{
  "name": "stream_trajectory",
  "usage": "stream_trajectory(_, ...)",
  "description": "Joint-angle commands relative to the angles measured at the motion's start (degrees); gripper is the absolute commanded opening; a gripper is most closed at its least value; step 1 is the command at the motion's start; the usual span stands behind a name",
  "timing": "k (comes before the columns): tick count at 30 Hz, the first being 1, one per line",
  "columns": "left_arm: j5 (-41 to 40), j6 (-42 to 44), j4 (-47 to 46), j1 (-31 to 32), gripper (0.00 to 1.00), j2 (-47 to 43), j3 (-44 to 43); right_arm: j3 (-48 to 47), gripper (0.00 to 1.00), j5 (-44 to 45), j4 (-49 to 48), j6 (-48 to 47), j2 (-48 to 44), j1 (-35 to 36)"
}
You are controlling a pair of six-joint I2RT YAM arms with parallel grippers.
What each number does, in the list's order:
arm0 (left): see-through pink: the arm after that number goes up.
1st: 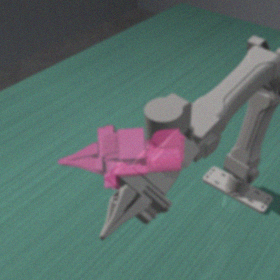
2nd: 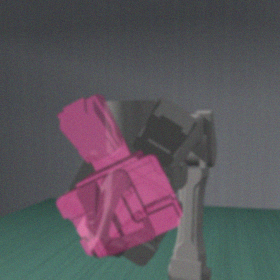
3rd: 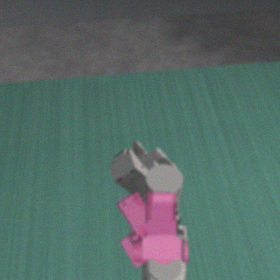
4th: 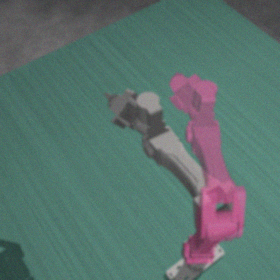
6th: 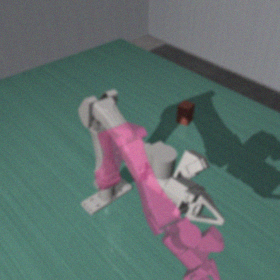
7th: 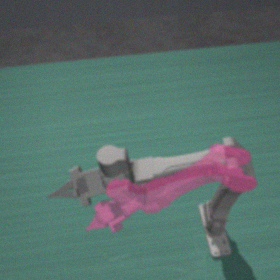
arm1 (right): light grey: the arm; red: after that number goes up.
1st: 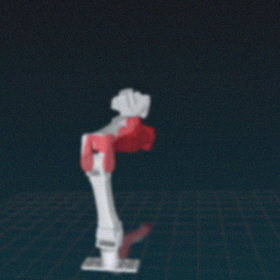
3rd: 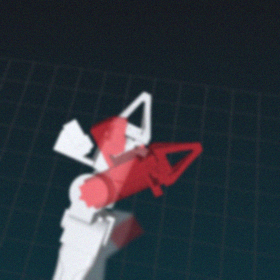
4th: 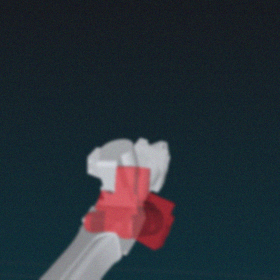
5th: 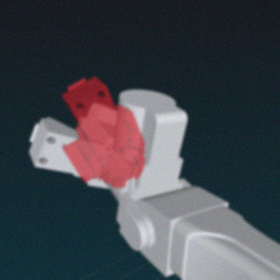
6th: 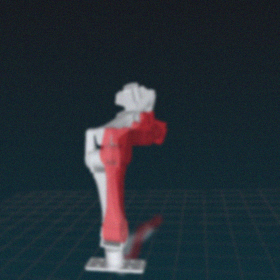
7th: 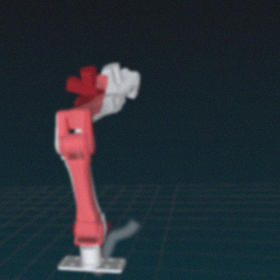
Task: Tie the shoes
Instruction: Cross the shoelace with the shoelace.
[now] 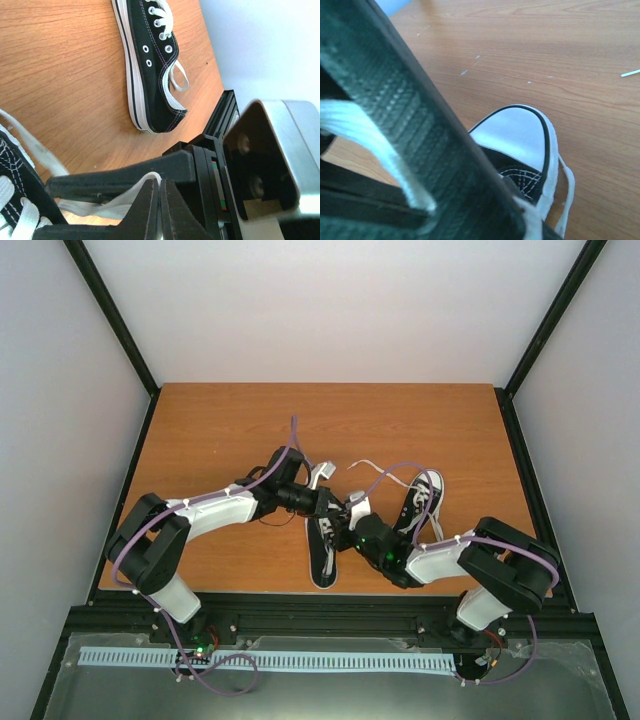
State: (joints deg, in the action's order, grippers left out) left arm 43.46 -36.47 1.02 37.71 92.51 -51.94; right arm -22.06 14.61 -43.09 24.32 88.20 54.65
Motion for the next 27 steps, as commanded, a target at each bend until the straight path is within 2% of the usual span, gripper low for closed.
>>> stream_trajectory(1,0.77,-0.74,0.33,-0.66,0.01,-1.34,0.75,-0.44,0.14,4.18,-2.52,-0.07,-2.40,0.01)
stream_trajectory(3,0.80,-0.29,0.44,-0.91,0.01,-1.65,0.78,-0.79,0.12,2.79,-1.42,-1.25,-3.02,-0.07)
stream_trajectory(5,0.77,0.63,0.89,-1.42,0.01,-2.13,0.75,-1.76,0.19,0.64,1.75,-2.74,-3.66,-0.07)
stream_trajectory(6,0.67,1.07,1.25,-1.68,0.01,-2.41,0.73,-1.49,0.27,-0.42,2.49,-2.93,-4.21,-0.07)
stream_trajectory(8,0.56,1.53,1.78,-2.51,0.01,-3.09,1.19,0.26,0.52,-1.95,3.77,-3.08,-6.37,-0.12)
stream_trajectory(10,0.64,1.93,1.79,-3.17,0.01,-3.78,1.90,2.16,0.69,-3.59,6.81,-3.47,-9.34,-0.24)
stream_trajectory(14,1.38,3.12,1.69,-3.85,0.01,-5.24,2.96,4.11,0.87,-12.07,14.19,-4.58,-15.58,-1.44)
stream_trajectory(19,0.34,4.05,0.82,-4.13,0.01,-7.78,5.36,5.27,0.93,-20.97,21.58,-4.33,-22.88,-6.33)
stream_trajectory(22,0.67,3.49,-1.67,-4.31,0.01,-8.33,7.18,6.67,0.94,-23.87,22.58,-3.17,-25.85,-10.38)
stream_trajectory(24,1.38,2.94,-3.58,-4.32,0.01,-8.60,8.32,7.44,0.93,-24.81,23.30,-2.27,-25.87,-13.61)
stream_trajectory(27,1.90,2.38,-5.54,-4.31,0.01,-9.29,9.65,7.16,0.85,-24.95,24.49,-1.55,-23.44,-15.68)
